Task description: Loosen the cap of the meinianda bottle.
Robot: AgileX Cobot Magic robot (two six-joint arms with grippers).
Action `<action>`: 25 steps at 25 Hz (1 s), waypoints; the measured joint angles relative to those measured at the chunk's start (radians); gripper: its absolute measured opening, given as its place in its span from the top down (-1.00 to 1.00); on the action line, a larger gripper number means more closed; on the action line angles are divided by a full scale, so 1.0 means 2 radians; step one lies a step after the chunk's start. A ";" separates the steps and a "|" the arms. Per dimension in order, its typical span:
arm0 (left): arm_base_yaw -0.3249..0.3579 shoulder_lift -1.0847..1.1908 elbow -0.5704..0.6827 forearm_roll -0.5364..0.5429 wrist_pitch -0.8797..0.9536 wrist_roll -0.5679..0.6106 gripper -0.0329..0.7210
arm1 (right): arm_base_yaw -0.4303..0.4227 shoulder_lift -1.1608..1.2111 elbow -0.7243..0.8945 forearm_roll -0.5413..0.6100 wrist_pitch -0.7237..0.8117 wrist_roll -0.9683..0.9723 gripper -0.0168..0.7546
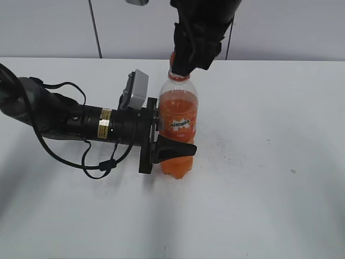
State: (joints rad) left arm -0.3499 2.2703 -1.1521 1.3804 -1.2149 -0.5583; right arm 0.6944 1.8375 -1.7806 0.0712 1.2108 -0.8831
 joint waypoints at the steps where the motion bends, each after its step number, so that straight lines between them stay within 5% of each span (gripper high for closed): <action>1: 0.000 0.000 0.000 0.000 0.000 0.000 -0.19 | 0.000 -0.004 0.000 0.000 0.000 -0.001 0.25; 8: 0.000 0.000 0.000 0.000 0.000 0.000 -0.19 | 0.000 -0.014 -0.013 0.000 0.002 0.018 0.25; 17: 0.000 0.000 0.000 0.000 0.001 0.000 -0.19 | -0.012 -0.025 -0.023 -0.004 0.003 0.265 0.25; 25: 0.000 0.000 0.000 0.000 0.001 0.000 -0.19 | -0.122 -0.072 0.099 -0.026 -0.056 0.365 0.25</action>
State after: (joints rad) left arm -0.3499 2.2703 -1.1521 1.3797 -1.2126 -0.5583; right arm 0.4496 1.6941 -1.5824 0.0202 1.0978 -0.1522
